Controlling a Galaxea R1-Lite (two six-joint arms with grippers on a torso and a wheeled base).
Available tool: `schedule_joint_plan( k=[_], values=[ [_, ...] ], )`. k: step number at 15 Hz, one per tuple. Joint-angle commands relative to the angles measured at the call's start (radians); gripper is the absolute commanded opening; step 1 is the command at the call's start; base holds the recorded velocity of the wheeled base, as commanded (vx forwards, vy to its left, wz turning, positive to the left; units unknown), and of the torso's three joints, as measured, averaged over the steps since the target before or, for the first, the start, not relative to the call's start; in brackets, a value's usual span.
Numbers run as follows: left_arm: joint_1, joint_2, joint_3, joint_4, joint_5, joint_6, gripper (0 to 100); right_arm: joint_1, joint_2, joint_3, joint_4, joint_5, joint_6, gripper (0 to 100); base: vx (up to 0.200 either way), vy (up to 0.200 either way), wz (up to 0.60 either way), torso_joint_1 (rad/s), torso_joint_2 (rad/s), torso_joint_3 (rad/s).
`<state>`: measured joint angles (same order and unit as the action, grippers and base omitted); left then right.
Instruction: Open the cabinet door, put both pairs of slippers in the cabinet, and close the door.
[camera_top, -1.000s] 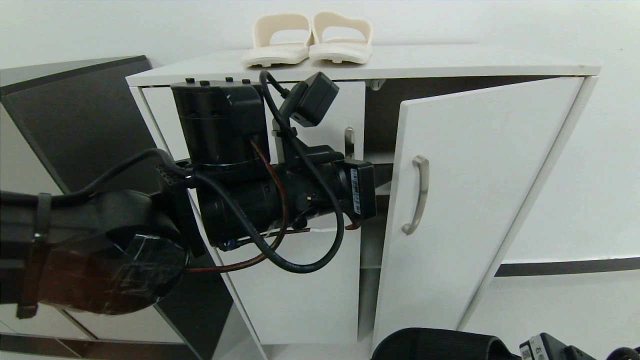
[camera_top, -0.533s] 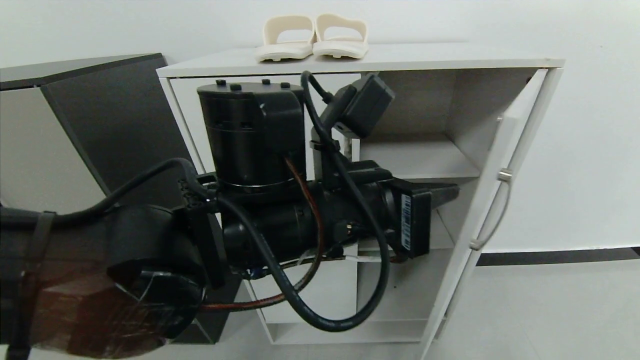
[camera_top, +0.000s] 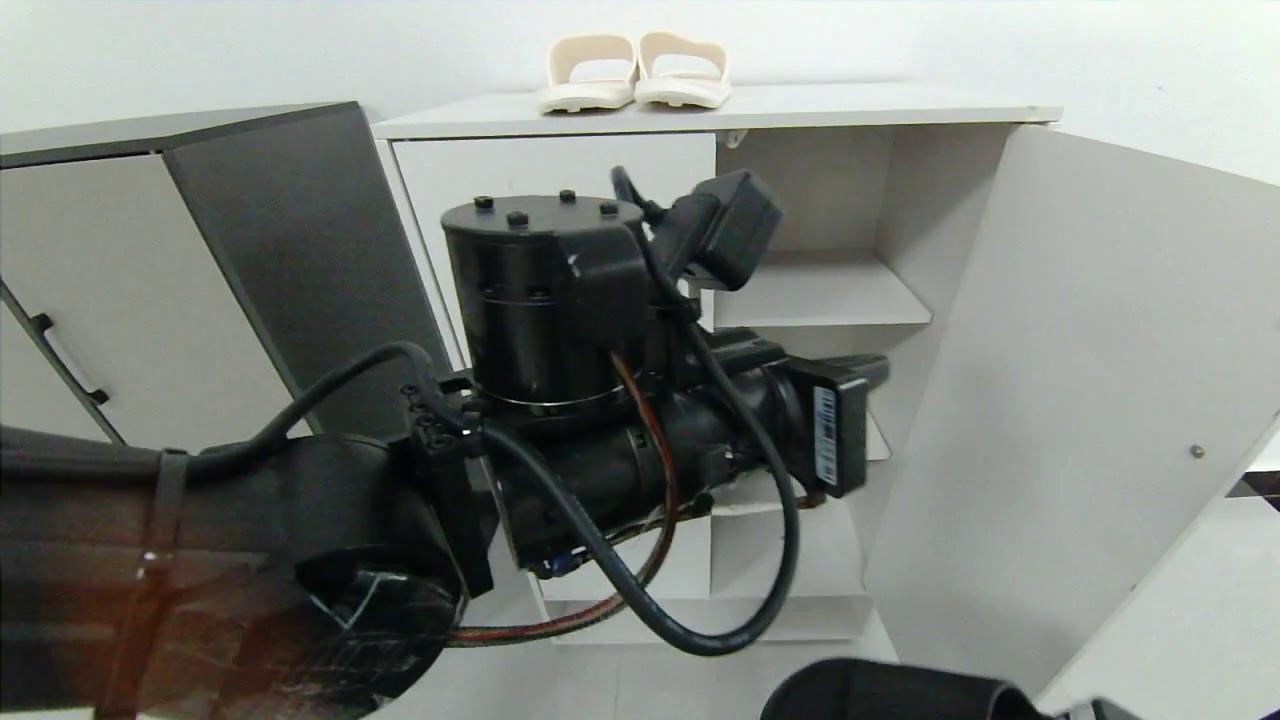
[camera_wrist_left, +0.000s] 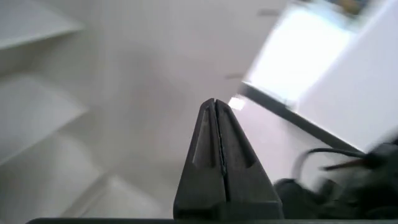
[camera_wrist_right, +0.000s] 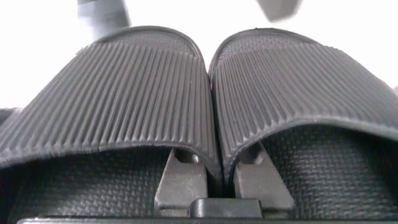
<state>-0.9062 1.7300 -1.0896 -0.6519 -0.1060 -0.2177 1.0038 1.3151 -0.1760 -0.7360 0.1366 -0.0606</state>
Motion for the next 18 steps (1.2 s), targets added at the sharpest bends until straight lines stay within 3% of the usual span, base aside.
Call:
schedule_joint_plan(
  k=[1, 3, 4, 5, 6, 7, 8, 9, 10, 12, 16, 18],
  values=[
    [0.089, -0.194, 0.148, 0.008, 0.181, 0.006, 0, -0.065, 0.082, -0.057, -0.005, -0.172, 0.136, 0, 0.000, 0.000, 0.00, 0.000, 0.00, 0.000],
    [0.127, -0.504, 0.369, 0.072, 0.394, 0.044, 0, -0.059, 0.118, -0.181, 0.000, -0.377, 0.309, 0, 0.000, 0.000, 0.00, 0.000, 0.00, 0.000],
    [0.256, -0.691, 0.442, 0.209, 0.399, 0.067, 0, -0.060, 0.151, -0.227, 0.000, -0.474, 0.347, 0, 0.000, 0.000, 0.00, 0.000, 0.00, 0.000],
    [0.400, -0.876, 0.464, 0.426, 0.405, 0.063, 0, -0.062, 0.182, -0.250, -0.002, -0.557, 0.360, 0, 0.000, 0.000, 0.00, 0.000, 0.00, 0.000],
    [0.509, -1.041, 0.471, 0.637, 0.437, 0.037, 0, -0.062, 0.202, -0.258, -0.003, -0.603, 0.360, 0, 0.000, 0.000, 0.00, 0.000, 0.00, 0.000],
    [0.613, -1.205, 0.493, 0.808, 0.488, 0.043, 0, -0.057, 0.207, -0.257, -0.003, -0.618, 0.357, 0, 0.000, 0.000, 0.00, 0.000, 0.00, 0.000],
    [0.722, -1.333, 0.530, 0.891, 0.512, 0.075, 0, -0.050, 0.204, -0.250, -0.003, -0.618, 0.355, 0, 0.000, 0.000, 0.00, 0.000, 0.00, 0.000],
    [0.777, -1.400, 0.565, 0.897, 0.512, 0.089, 0, -0.050, 0.202, -0.249, -0.003, -0.618, 0.357, 0, 0.000, 0.000, 0.00, 0.000, 0.00, 0.000],
    [0.885, -1.563, 0.682, 0.897, 0.494, 0.130, 0, -0.050, 0.197, -0.241, -0.003, -0.620, 0.357, 0, 0.000, 0.000, 0.00, 0.000, 0.00, 0.000],
    [0.909, -1.716, 0.810, 0.897, 0.420, 0.212, 0, -0.050, 0.190, -0.226, -0.005, -0.618, 0.357, 0, 0.000, 0.000, 0.00, 0.000, 0.00, 0.000],
    [0.909, -1.730, 0.964, 0.772, 0.236, 0.227, 0, -0.039, 0.197, -0.226, -0.003, -0.618, 0.354, 0, 0.000, 0.000, 0.00, 0.000, 0.00, 0.000],
    [0.909, -1.730, 1.051, 0.680, 0.200, 0.239, 0, -0.028, 0.193, -0.220, -0.005, -0.620, 0.354, 0, 0.000, 0.000, 0.00, 0.000, 0.00, 0.000]
  ],
)
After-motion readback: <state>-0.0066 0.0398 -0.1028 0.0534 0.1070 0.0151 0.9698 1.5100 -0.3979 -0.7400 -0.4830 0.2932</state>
